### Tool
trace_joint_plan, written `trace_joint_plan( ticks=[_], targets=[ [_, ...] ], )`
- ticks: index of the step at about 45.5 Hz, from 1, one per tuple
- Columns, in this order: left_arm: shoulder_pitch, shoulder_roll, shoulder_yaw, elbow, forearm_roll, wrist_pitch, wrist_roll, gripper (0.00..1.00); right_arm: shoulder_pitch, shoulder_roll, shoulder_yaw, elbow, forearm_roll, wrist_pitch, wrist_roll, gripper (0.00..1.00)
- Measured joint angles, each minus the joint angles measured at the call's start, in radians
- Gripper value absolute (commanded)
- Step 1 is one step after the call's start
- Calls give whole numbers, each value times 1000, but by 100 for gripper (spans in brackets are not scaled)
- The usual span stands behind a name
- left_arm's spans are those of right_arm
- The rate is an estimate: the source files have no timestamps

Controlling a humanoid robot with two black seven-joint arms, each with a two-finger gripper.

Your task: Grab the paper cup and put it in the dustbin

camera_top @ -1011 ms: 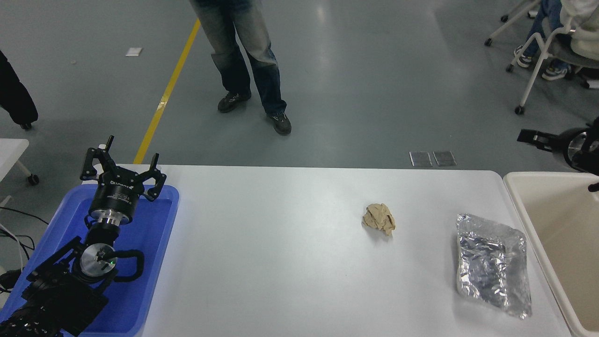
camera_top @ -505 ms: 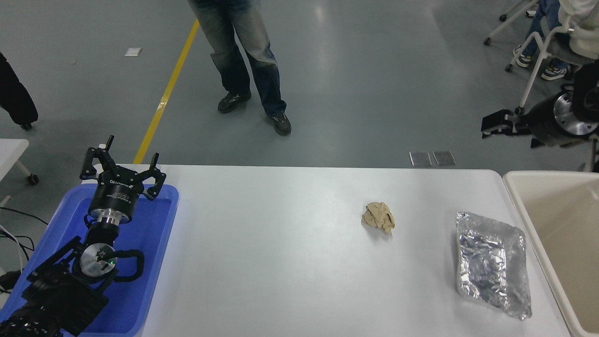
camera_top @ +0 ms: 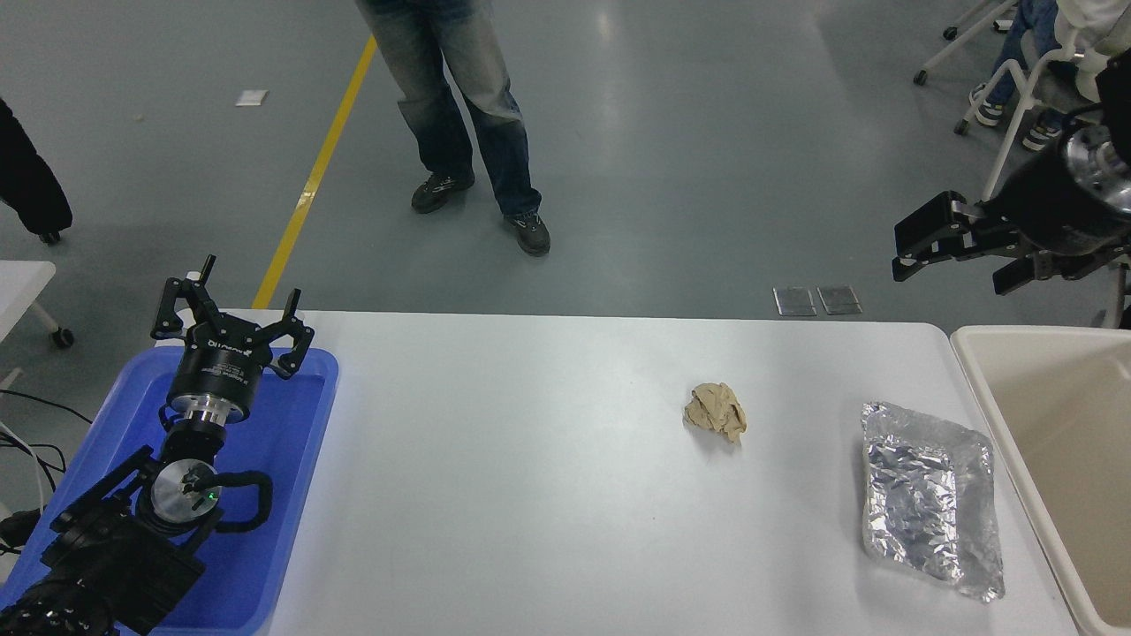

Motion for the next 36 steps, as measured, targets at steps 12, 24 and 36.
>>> trace_joint_plan(
  ticks=[12, 24, 36],
  targets=[
    [0, 0, 0, 0, 0, 0, 0, 100, 43, -8, 3, 3, -1, 12, 0, 100],
    [0, 0, 0, 0, 0, 0, 0, 100, 71, -13, 1, 5, -30, 15, 0, 100],
    [0, 0, 0, 0, 1, 0, 0, 100, 73, -14, 2, 5, -49, 16, 0, 100]
  ],
)
